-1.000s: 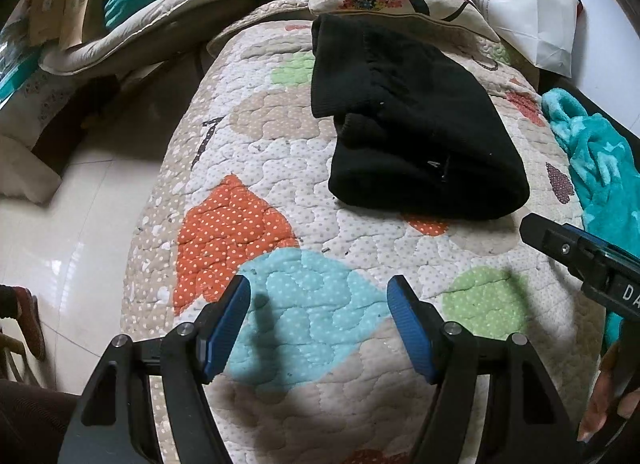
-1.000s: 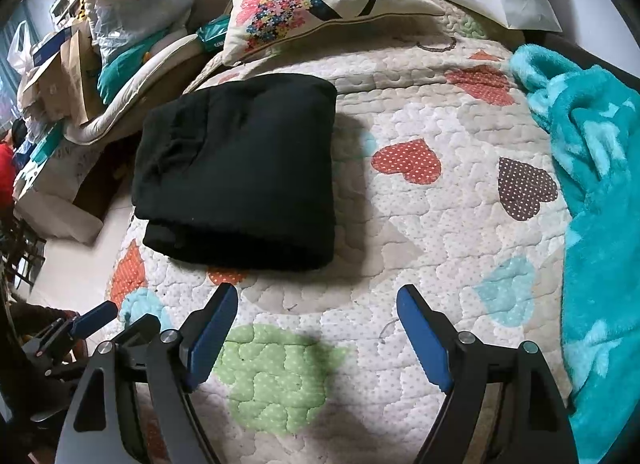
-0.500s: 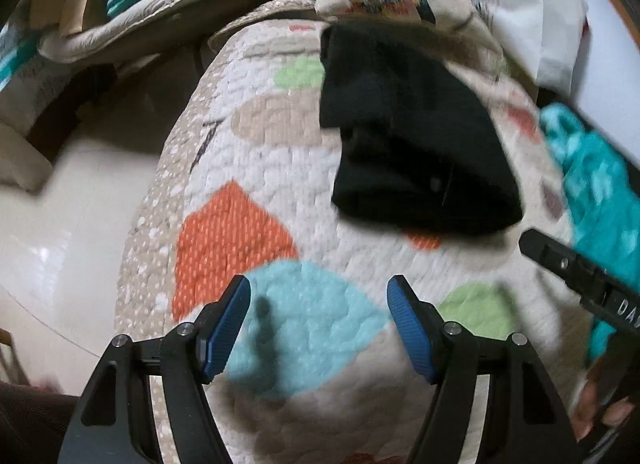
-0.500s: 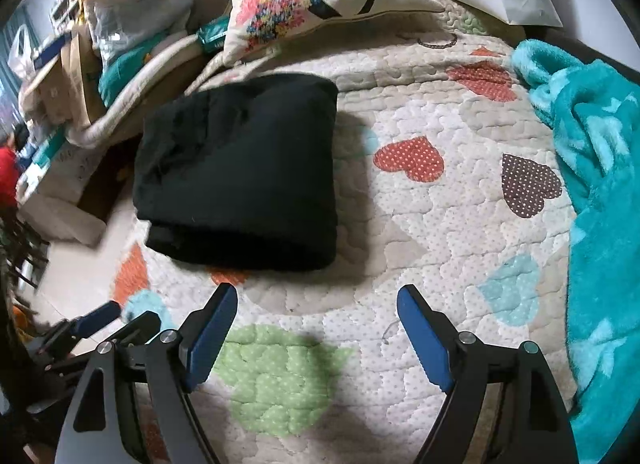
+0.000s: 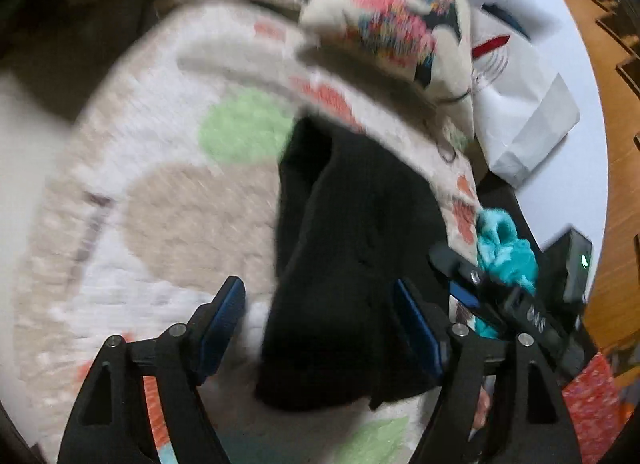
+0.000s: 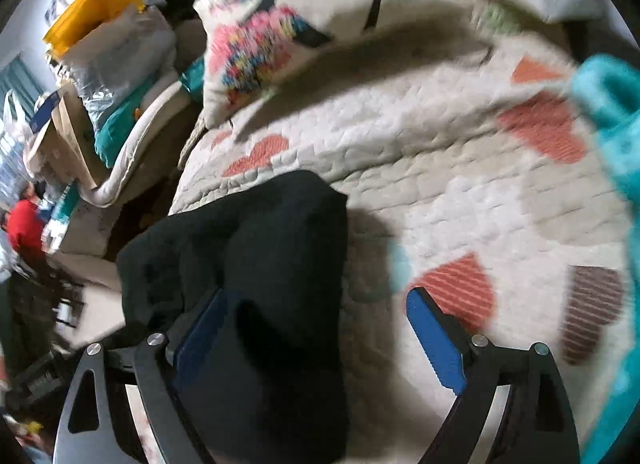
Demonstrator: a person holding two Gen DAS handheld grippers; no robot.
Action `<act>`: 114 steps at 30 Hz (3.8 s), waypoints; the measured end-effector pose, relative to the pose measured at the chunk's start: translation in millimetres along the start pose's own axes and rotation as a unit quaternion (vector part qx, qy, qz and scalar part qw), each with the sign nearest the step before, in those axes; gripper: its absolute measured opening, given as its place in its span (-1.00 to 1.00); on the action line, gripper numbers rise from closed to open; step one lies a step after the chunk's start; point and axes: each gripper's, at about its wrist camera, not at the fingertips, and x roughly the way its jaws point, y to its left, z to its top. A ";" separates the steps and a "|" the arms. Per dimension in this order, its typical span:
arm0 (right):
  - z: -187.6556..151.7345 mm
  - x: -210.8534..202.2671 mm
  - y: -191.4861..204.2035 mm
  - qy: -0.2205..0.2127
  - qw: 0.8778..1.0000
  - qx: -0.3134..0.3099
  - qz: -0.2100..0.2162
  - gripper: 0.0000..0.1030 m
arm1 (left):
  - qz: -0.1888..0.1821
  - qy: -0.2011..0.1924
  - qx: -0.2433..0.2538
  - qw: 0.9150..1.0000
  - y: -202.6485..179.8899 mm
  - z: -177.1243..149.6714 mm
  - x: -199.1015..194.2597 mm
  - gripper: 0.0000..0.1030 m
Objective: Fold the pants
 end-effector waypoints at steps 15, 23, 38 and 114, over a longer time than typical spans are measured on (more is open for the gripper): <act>48.8 36.0 17.9 0.038 0.983 0.049 0.171 0.50 | 0.017 -0.015 0.069 0.997 -40.6 9.8 7.7 0.31; 40.2 26.2 27.2 -0.006 0.997 -0.060 -0.049 0.72 | 0.081 0.007 0.091 0.993 -41.2 4.1 -12.8 0.32; 28.2 60.8 112.7 0.016 0.966 -0.213 -0.148 0.75 | 0.163 -0.082 -0.002 0.983 21.6 21.7 -77.6 0.32; -85.7 -88.4 55.0 -0.089 0.979 -0.142 -0.113 0.90 | 0.291 -0.135 0.113 0.940 -69.8 -95.0 -90.1 0.43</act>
